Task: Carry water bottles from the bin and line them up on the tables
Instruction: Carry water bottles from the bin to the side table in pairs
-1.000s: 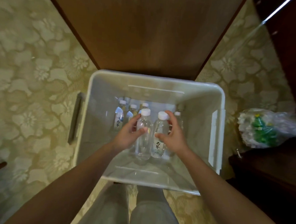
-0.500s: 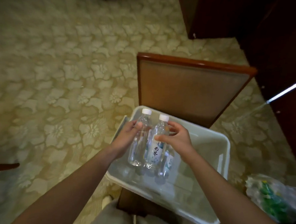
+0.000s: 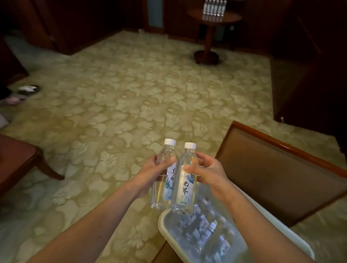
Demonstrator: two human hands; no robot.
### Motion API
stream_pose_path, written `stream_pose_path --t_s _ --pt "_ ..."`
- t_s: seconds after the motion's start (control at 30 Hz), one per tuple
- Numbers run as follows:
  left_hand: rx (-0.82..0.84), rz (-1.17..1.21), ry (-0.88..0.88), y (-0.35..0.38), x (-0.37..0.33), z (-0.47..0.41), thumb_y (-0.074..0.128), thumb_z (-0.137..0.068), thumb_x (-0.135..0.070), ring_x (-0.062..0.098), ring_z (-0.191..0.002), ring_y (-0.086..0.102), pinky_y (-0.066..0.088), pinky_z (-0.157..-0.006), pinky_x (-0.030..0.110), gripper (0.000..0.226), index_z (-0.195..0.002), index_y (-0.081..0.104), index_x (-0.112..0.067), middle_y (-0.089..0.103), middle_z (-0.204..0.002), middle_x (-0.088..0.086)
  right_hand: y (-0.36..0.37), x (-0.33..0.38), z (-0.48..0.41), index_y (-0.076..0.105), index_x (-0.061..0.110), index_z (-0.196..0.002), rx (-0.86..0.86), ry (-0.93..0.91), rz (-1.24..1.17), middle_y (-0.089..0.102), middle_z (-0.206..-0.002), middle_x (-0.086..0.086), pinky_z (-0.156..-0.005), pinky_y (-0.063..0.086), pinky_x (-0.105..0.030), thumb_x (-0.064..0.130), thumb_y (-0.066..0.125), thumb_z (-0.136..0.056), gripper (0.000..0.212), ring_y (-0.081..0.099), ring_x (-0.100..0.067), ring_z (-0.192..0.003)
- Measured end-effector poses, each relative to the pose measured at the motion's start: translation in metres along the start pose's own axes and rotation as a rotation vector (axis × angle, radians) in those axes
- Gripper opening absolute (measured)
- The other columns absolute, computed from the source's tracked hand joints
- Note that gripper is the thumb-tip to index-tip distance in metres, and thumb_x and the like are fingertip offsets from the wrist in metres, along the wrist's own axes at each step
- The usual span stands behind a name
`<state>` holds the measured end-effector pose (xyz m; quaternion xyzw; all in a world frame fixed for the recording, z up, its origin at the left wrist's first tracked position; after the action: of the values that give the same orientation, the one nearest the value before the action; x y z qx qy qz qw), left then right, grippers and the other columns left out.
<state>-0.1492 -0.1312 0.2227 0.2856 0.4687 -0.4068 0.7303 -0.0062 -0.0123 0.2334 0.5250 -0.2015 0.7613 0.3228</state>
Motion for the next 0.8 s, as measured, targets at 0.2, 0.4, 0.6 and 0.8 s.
stream_pose_path --t_s 0.2,0.4,0.6,0.8 --pt "-0.211 0.101 0.045 -0.084 -0.011 0.052 0.074 -0.067 -0.044 0.012 -0.080 0.066 0.048 -0.062 0.025 0.073 -0.123 0.044 -0.008 0.067 -0.099 0.004 0.097 0.030 -0.002 0.068 0.024 -0.108 0.147 -0.029 0.048 0.077 -0.095 0.003 -0.087 0.059 -0.041 0.004 0.085 -0.070 0.046 0.073 -0.017 -0.089" --pt "-0.352 0.212 0.157 -0.181 -0.001 0.133 0.085 -0.065 -0.043 0.015 -0.078 0.068 0.048 -0.068 0.031 0.074 -0.122 0.052 -0.009 0.072 -0.092 0.002 0.214 0.037 0.019 0.068 0.017 -0.115 0.292 -0.054 0.124 0.077 -0.103 -0.003 -0.094 0.056 -0.051 0.013 0.091 -0.059 0.061 0.073 -0.024 -0.098" --pt "-0.467 0.309 0.232 -0.279 0.024 0.240 0.084 -0.070 -0.038 0.021 -0.084 0.070 0.054 -0.068 0.030 0.065 -0.121 0.059 -0.007 0.071 -0.112 0.017 0.347 0.025 0.070 0.060 0.015 -0.127 0.423 -0.101 0.131 0.074 -0.111 -0.007 -0.093 0.056 -0.053 0.011 0.093 -0.056 0.078 0.072 -0.027 -0.101" --pt "-0.586 0.284 0.290 -0.375 0.057 0.367 0.086 -0.067 -0.044 0.029 -0.091 0.069 0.055 -0.084 0.043 0.060 -0.112 0.070 -0.008 0.071 -0.107 0.020 0.490 0.011 0.133 0.061 0.017 -0.120 0.602 -0.137 0.211 0.074 -0.110 -0.006 -0.089 0.058 -0.048 0.008 0.090 -0.064 0.064 0.072 -0.026 -0.099"
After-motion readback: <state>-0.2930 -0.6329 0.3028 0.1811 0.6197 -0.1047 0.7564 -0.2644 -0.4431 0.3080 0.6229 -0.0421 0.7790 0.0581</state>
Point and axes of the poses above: each hand's wrist, its own z-axis away from the middle knuckle, its own y-axis out of the palm, x = y × z, the point moved 5 cm from there along -z, towards the middle knuckle
